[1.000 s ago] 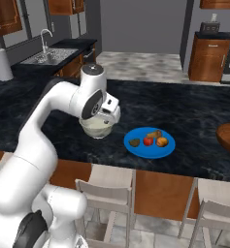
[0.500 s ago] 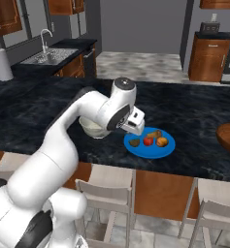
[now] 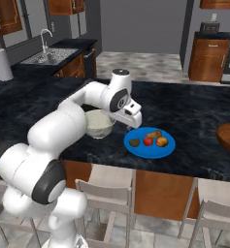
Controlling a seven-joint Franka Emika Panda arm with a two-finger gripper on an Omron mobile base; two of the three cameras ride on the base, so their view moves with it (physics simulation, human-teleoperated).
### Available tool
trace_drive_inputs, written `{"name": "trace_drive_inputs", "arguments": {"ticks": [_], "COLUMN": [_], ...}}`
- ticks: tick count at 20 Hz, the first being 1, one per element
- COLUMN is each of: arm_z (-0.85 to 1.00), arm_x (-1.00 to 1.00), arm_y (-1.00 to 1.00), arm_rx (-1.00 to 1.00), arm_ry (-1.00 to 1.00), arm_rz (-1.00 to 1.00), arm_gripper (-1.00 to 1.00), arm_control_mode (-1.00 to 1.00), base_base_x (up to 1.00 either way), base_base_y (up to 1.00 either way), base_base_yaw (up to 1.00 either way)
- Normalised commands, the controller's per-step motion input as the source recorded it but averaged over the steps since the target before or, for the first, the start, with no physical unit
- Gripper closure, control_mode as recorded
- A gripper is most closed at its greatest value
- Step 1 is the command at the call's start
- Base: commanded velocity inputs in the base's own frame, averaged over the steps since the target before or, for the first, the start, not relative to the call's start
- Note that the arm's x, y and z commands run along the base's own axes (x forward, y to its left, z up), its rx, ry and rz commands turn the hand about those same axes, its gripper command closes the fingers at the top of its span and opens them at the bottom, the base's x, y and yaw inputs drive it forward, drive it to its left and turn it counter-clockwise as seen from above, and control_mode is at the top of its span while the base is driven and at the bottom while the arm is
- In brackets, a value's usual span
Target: Take the fruits from the plate on the dining counter and place two fruits in each bowl.
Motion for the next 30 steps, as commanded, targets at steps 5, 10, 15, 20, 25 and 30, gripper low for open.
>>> {"name": "trace_drive_inputs", "arguments": {"ticks": [5,10,15,20,25,30], "arm_z": [-0.14,-0.43,-0.75,-0.33,-0.17,-0.09], "arm_x": [0.07,0.07,0.28,0.47,0.68,0.54], "arm_y": [-0.03,-0.07,0.0,-0.13,-0.1,-0.01], "arm_rx": [0.0,0.0,0.0,0.03,0.03,0.0], "arm_ry": [0.12,0.15,0.04,0.0,-0.03,-0.12], "arm_rz": [0.01,0.0,0.0,0.0,0.0,0.0], "arm_gripper": [-1.0,-1.0,-1.0,-1.0,-1.0,-1.0], "arm_control_mode": [-1.0,-1.0,-1.0,-1.0,-1.0,-1.0], "base_base_x": [0.0,0.0,0.0,0.0,0.0,0.0], "base_base_y": [0.0,0.0,0.0,0.0,0.0,0.0], "base_base_yaw": [0.0,0.0,0.0,0.0,0.0,0.0]}}
